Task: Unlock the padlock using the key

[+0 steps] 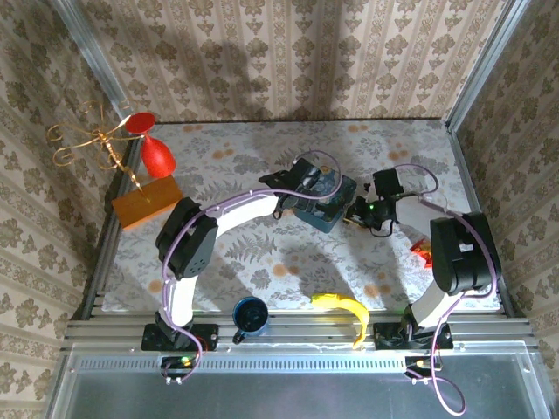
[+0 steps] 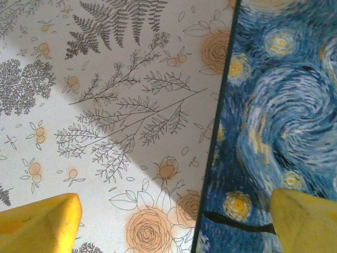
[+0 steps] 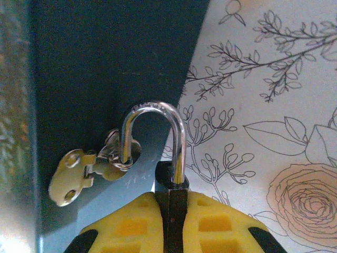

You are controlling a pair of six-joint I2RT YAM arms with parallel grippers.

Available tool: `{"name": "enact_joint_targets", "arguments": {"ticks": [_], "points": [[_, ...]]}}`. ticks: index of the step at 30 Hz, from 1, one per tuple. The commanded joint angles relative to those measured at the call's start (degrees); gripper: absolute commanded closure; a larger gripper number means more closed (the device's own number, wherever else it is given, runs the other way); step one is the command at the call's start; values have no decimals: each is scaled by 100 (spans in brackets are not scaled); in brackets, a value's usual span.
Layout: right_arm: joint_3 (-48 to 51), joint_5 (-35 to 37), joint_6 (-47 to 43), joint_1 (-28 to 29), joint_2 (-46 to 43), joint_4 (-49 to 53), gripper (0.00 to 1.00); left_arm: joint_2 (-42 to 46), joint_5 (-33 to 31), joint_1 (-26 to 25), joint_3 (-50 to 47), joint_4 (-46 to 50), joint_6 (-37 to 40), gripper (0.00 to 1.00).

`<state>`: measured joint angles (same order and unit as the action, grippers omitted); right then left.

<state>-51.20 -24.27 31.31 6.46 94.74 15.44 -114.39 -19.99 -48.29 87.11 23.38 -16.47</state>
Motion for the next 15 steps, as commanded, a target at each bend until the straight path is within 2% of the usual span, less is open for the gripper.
{"name": "enact_joint_targets", "arguments": {"ticks": [1,4,9,15], "points": [[-312,58,-848,-123,202,1289,100,-379,-388,339,-361,950,105,8],[-443,456,-781,-136,349,1429,100,-371,-374,364,-361,941,124,8],[-336,616,-266,-208,340,1013,100,-400,-354,399,-391,949,135,8],[-33,-56,337,-382,360,122,100,-400,-292,426,-458,897,92,9]]}}
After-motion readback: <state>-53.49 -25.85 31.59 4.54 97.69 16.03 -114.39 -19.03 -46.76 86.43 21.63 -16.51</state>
